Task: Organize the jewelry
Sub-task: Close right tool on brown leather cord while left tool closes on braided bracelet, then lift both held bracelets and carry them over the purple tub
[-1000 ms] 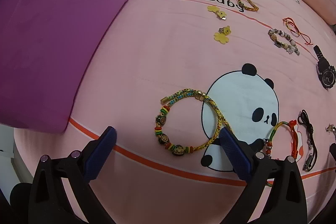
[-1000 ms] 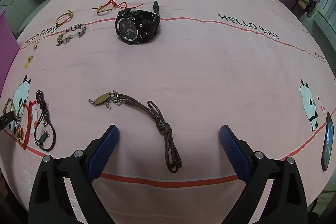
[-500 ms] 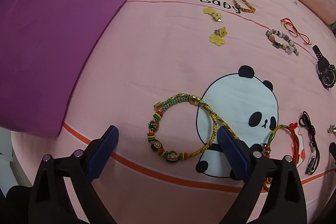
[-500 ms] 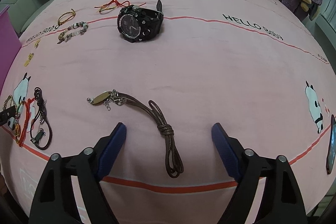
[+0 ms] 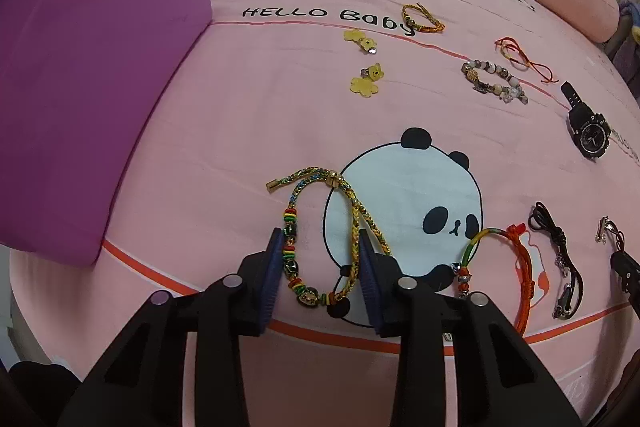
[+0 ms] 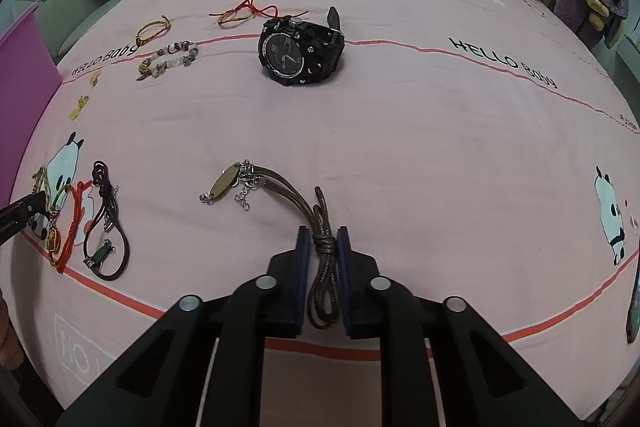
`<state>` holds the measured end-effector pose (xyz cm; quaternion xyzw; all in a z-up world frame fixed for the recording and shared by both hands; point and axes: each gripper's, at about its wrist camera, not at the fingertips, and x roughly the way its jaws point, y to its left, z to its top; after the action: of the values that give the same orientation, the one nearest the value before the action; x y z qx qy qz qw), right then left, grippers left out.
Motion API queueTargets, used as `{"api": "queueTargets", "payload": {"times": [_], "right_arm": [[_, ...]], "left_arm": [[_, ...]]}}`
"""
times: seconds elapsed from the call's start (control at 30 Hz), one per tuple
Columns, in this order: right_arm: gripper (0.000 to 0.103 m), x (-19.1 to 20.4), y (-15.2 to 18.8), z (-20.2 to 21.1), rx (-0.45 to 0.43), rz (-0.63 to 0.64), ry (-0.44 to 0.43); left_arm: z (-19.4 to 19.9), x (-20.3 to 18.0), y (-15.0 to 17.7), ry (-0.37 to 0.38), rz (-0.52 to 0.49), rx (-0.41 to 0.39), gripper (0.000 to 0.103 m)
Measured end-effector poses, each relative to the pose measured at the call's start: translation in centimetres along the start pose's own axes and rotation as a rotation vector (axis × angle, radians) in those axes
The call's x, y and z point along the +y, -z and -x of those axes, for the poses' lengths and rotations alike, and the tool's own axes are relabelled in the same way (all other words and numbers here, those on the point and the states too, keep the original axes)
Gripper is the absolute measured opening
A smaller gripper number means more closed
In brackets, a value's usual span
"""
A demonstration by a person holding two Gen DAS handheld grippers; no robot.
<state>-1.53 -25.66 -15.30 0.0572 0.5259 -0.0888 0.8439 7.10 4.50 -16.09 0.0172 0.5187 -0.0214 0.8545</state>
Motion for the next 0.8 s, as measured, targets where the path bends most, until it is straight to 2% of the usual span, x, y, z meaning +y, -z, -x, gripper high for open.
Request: {"api": "queueTargets", "payload": {"times": [0.2,0.6,0.8], "right_arm": [[0.010,-0.7,0.2,0.7,-0.008,-0.034,-0.040],[0.010,-1.3,0.7,2.6,-0.028,-0.076,-0.093],[0.010,-1.0,0.7,3.6,-0.036,-0.079,-0.112]], "left_arm": [[1.0,-0.7,0.3,0.008,-0.006,0.007,0.007],[3.0,-2.4,0.5,0.012,-0.069,0.009,0.007],[4.9,-3.2,0.5,0.065,-0.104,0.010,0.007]]}}
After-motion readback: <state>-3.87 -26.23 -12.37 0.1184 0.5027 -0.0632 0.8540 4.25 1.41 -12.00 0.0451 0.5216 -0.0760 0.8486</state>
